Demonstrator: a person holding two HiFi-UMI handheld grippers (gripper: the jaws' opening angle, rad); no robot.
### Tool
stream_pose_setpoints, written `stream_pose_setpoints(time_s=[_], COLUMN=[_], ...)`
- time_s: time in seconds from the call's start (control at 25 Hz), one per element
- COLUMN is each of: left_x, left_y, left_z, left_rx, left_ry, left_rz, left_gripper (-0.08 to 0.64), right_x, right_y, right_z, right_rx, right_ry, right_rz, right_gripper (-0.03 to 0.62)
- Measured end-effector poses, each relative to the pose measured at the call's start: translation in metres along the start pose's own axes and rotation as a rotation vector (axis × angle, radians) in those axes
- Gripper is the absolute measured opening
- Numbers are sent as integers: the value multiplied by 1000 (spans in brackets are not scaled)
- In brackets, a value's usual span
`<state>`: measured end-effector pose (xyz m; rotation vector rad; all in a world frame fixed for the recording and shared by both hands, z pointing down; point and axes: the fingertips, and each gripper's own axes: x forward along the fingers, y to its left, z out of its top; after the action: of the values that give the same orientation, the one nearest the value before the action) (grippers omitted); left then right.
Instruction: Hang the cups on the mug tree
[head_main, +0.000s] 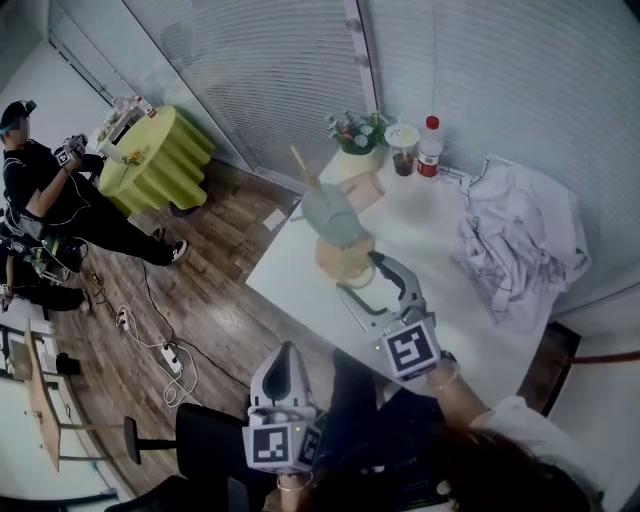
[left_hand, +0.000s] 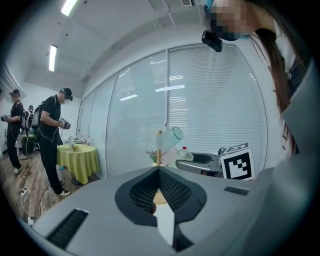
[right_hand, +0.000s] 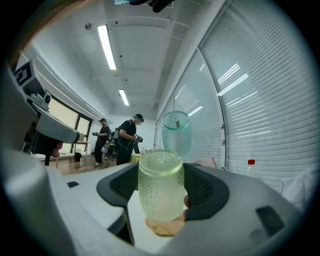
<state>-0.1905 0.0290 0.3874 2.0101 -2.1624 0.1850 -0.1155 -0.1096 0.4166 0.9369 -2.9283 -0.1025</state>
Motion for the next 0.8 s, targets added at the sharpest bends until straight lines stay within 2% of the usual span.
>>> stream_pose_setpoints(time_s=[0.8], left_x=[13], left_y=[2], left_z=[-8], left_rx=[-9], left_ry=[29], left_rz=[-17], left_gripper=[3], right_x=[7], right_y=[-3], right_z=[-20], right_rx=[15], right_ry=[47], right_rz=[-10], right_gripper=[288])
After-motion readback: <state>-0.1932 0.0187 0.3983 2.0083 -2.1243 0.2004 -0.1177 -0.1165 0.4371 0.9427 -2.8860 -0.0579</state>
